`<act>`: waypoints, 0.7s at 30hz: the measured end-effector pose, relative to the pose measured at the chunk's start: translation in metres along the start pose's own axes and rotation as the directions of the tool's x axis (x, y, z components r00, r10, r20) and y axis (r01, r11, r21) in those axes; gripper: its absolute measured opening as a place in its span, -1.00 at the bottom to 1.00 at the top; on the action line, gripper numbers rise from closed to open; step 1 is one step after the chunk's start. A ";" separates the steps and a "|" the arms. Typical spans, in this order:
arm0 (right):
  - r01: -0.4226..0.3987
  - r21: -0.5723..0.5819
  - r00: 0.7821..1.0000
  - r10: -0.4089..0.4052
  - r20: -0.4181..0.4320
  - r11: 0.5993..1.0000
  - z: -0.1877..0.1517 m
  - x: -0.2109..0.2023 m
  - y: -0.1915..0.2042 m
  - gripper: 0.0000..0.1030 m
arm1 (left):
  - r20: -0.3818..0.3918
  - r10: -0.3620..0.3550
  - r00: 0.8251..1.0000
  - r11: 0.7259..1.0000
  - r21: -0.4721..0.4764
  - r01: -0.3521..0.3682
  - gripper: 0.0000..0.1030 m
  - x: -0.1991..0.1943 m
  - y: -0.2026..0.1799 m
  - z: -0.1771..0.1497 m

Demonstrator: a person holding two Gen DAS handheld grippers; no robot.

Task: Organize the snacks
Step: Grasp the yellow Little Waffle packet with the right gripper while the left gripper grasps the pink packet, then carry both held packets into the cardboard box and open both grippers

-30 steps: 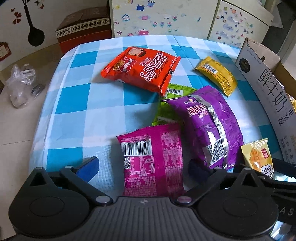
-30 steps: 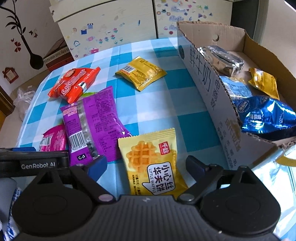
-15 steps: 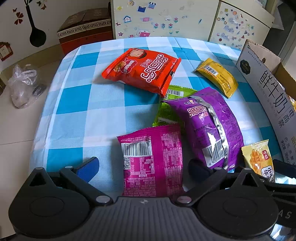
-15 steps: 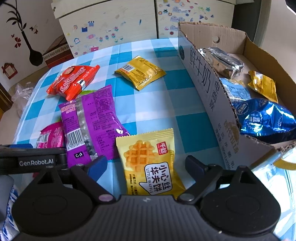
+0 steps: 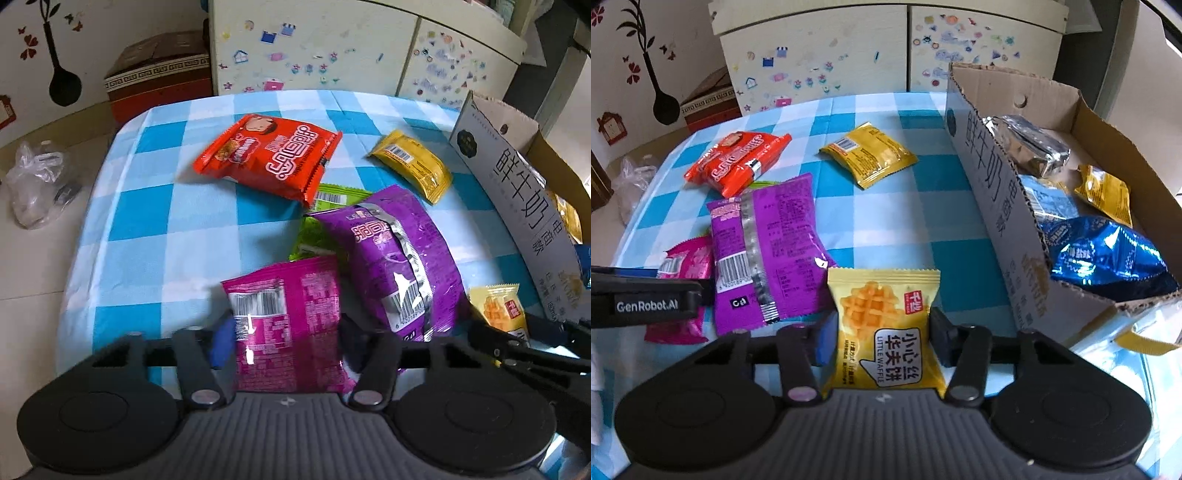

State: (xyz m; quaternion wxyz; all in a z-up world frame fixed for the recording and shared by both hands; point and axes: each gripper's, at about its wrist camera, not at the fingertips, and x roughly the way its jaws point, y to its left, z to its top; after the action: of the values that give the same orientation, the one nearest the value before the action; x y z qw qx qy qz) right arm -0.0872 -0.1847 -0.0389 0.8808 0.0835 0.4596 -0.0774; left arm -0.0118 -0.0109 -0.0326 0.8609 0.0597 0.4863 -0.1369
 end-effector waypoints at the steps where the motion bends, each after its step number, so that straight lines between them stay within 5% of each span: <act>1: -0.017 0.012 1.000 0.017 0.003 1.000 0.000 -0.002 -0.001 -0.03 | 0.000 0.001 1.000 1.000 -0.012 -0.001 0.11 -0.001 0.002 0.000; 5: -0.027 0.025 0.998 0.026 0.051 0.999 0.002 -0.014 -0.003 -0.03 | 0.019 -0.004 1.000 0.996 -0.090 0.006 0.10 -0.009 0.014 -0.003; 21: -0.069 -0.005 0.990 0.069 0.127 0.998 -0.001 -0.056 -0.004 -0.03 | 0.133 -0.032 0.991 0.988 -0.146 0.052 0.10 -0.056 0.014 -0.029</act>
State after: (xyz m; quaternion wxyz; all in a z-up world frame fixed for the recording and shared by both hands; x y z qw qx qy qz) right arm -0.1210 -0.1854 0.0061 0.9105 0.0938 0.3994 -0.0520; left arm -0.0585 0.0196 0.0000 0.8899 -0.0242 0.4389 -0.1219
